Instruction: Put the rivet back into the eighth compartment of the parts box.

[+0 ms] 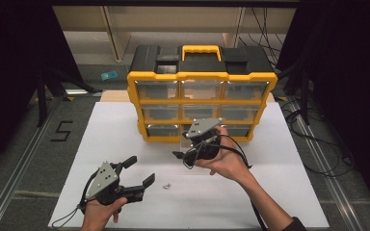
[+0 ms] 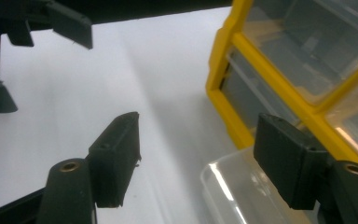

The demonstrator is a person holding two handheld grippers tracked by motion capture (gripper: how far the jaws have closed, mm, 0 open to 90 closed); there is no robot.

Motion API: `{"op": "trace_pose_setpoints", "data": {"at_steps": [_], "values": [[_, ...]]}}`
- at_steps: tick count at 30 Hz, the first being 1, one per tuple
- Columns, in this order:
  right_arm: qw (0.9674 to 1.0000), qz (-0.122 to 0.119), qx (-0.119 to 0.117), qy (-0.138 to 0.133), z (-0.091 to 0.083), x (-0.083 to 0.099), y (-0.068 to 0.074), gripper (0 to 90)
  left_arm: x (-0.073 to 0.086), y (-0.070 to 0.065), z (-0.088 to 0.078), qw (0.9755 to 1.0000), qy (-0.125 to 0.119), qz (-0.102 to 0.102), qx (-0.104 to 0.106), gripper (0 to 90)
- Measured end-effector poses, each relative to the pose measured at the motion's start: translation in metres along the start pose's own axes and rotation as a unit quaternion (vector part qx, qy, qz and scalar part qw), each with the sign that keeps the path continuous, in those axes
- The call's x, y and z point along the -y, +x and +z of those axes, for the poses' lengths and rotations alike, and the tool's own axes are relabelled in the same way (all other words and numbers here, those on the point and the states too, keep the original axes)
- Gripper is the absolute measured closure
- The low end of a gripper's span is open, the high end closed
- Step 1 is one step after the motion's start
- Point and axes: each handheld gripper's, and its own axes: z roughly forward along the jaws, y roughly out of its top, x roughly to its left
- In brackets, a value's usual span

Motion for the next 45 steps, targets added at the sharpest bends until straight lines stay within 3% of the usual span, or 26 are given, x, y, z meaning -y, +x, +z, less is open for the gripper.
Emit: {"op": "trace_pose_setpoints", "data": {"at_steps": [12,20,27,41,45], "values": [[0.9985,-0.034,-0.036,0.022,0.017,0.003,0.019,30.9,-0.001,0.0,-0.001,1.0,-0.003,0.001,-0.001,16.0],[0.9969,-0.039,-0.046,0.05,0.032,0.009,0.029,29.2,-0.001,0.001,-0.001,1.0,-0.006,0.001,0.001,16.0],[0.9938,-0.043,-0.066,0.079,0.046,0.017,0.037,29.8,-0.001,0.001,-0.001,1.0,-0.006,-0.001,0.0,15.9],[0.9867,-0.04,-0.067,0.142,0.076,0.032,0.04,35.5,-0.001,0.002,-0.001,1.0,-0.005,0.002,-0.002,16.0],[0.9831,-0.048,-0.073,0.161,0.086,0.035,0.04,39.2,0.0,0.001,0.0,1.0,-0.009,-0.004,0.001,15.9]]}}
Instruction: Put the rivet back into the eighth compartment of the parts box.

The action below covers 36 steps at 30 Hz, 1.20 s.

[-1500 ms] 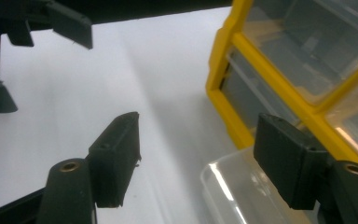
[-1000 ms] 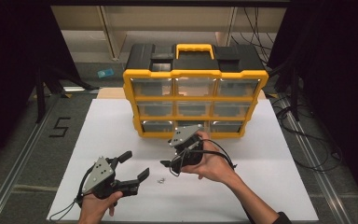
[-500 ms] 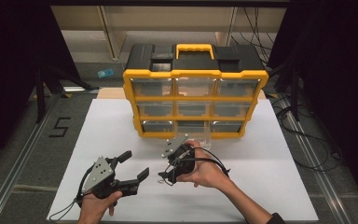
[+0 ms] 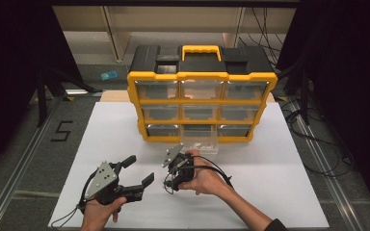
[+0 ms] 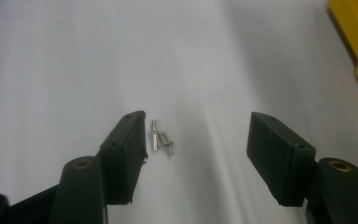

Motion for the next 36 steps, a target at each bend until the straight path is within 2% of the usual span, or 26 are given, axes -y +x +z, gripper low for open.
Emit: {"op": "trace_pose_setpoints", "data": {"at_steps": [3,9,12,17,18,20,21,22,27,28,29,30,31,32,33,36], "values": [[0.9999,-0.001,-0.007,0.009,0.005,-0.001,0.0,44.2,-0.001,0.001,-0.001,1.0,0.004,0.006,-0.004,15.9],[0.9996,-0.005,-0.017,0.02,0.013,-0.001,0.0,50.4,0.0,0.0,0.0,1.0,0.0,0.0,0.0,15.9],[0.9993,-0.004,-0.023,0.029,0.016,-0.001,0.0,54.3,-0.001,0.001,-0.001,1.0,0.002,0.008,-0.002,15.9],[0.999,-0.004,-0.031,0.033,0.02,0.001,-0.002,60.6,-0.001,0.001,-0.001,1.0,0.002,0.007,-0.001,15.9],[0.999,-0.004,-0.033,0.032,0.02,0.001,-0.002,61.9,0.0,0.0,0.0,1.0,0.0,0.001,0.001,15.9],[0.9988,0.001,-0.036,0.033,0.021,0.001,-0.002,63.7,0.0,0.0,0.0,1.0,0.0,0.001,0.001,15.9],[0.9989,-0.002,-0.034,0.033,0.022,0.001,-0.002,64.6,0.0,0.001,0.0,1.0,0.001,0.005,-0.001,15.9],[0.9987,-0.015,-0.031,0.038,0.022,0.001,-0.004,65.6,-0.001,0.001,-0.001,1.0,0.002,0.007,-0.002,15.9],[0.9984,-0.023,-0.037,0.038,0.023,0.001,-0.005,68.8,0.0,0.001,0.0,1.0,0.0,0.001,0.0,15.9],[0.9982,-0.023,-0.038,0.04,0.023,0.001,-0.005,69.5,0.0,0.001,0.0,1.0,0.0,0.002,0.0,15.9],[0.9983,-0.008,-0.04,0.041,0.023,0.001,-0.003,69.7,0.0,0.001,0.0,1.0,0.0,0.002,0.0,15.9],[0.9985,-0.014,-0.041,0.032,0.025,0.001,-0.004,70.6,0.0,0.001,0.0,1.0,0.0,0.002,0.0,15.9],[0.9983,-0.012,-0.039,0.042,0.024,0.001,-0.003,71.2,0.0,0.001,0.0,1.0,0.0,0.002,0.0,16.0],[0.998,-0.008,-0.049,0.039,0.025,0.001,-0.002,71.2,-0.001,0.001,-0.001,1.0,0.003,0.007,-0.003,15.9],[0.9979,-0.015,-0.042,0.047,0.025,0.002,-0.004,71.6,-0.001,0.001,-0.001,1.0,0.004,0.006,-0.004,15.9],[0.9976,-0.012,-0.047,0.049,0.026,0.002,-0.004,73.5,-0.001,0.001,-0.001,1.0,0.004,0.006,-0.004,15.9]]}}
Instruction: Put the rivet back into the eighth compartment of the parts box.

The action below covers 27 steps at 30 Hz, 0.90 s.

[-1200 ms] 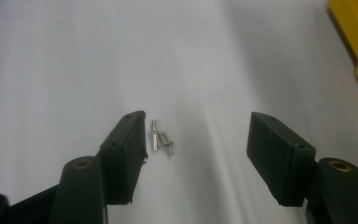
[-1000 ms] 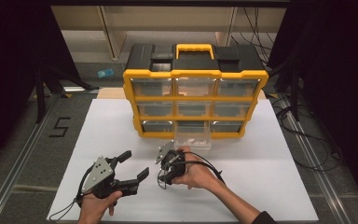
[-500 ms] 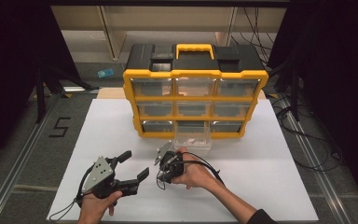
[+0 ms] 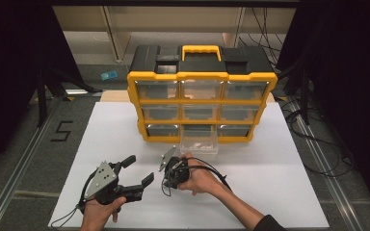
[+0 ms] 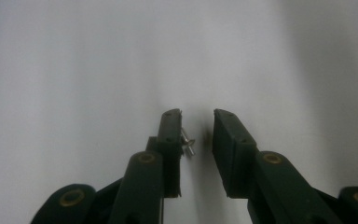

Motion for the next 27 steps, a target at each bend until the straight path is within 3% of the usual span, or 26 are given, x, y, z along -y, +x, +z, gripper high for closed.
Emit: {"op": "trace_pose_setpoints", "data": {"at_steps": [7,14,15,17,18,19,22,23,27], "values": [[0.9999,-0.014,-0.008,0.004,0.003,0.0,-0.002,80.3,0.0,0.0,0.0,1.0,0.0,0.0,0.0,15.9],[0.9999,0.003,-0.009,0.014,0.002,0.0,-0.001,82.9,0.0,0.0,0.001,1.0,-0.003,-0.003,0.003,15.9],[0.9999,-0.009,-0.012,0.006,0.002,0.0,-0.002,83.1,0.0,0.0,0.0,1.0,0.0,-0.001,0.001,15.9],[0.9999,-0.005,-0.009,0.001,-0.001,0.0,-0.003,83.4,0.0,0.0,0.0,1.0,0.0,-0.001,0.001,15.9],[0.9999,0.008,-0.007,0.009,-0.003,0.0,-0.002,83.5,0.0,0.0,0.0,1.0,0.0,-0.001,0.001,15.9],[0.9999,0.012,-0.011,-0.006,-0.004,0.0,-0.002,83.5,0.0,0.0,0.0,1.0,0.0,-0.001,0.0,15.9],[0.9999,0.001,-0.003,-0.012,-0.011,0.0,-0.006,83.8,0.0,0.0,0.0,1.0,-0.002,0.0,0.002,15.9],[0.9997,0.015,-0.004,-0.017,-0.013,0.0,-0.005,83.9,0.0,0.0,0.0,1.0,0.001,0.0,0.0,15.9],[0.9993,0.023,-0.001,-0.028,-0.023,-0.001,-0.007,84.0,0.0,0.0,0.0,1.0,0.0,-0.001,0.001,15.9]]}}
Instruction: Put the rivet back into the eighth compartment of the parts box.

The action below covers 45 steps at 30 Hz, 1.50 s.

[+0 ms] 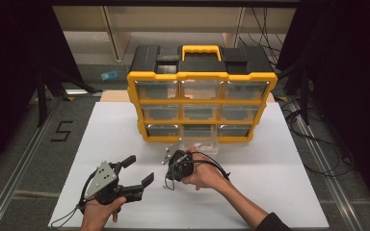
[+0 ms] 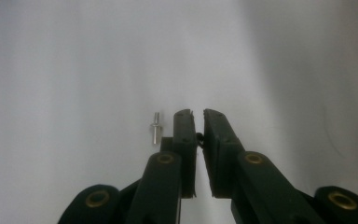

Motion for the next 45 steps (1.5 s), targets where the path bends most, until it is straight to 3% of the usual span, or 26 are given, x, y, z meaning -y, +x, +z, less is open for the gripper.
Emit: {"op": "trace_pose_setpoints", "data": {"at_steps": [6,12,24,45], "values": [[0.9996,-0.009,0.008,-0.025,-0.021,-0.004,-0.003,84.0,0.0,0.0,0.0,1.0,-0.001,0.0,0.0,15.9],[0.9986,-0.002,0.022,-0.048,-0.041,-0.005,-0.007,84.1,0.0,0.0,0.0,1.0,0.002,0.001,-0.001,16.0],[0.997,-0.001,0.035,-0.068,-0.06,-0.004,-0.011,84.1,0.0,0.0,0.0,1.0,0.0,0.001,0.0,15.9],[0.9916,0.012,0.062,-0.113,-0.095,-0.002,-0.018,84.1,0.0,0.0,0.0,1.0,0.001,0.001,-0.002,15.9]]}}
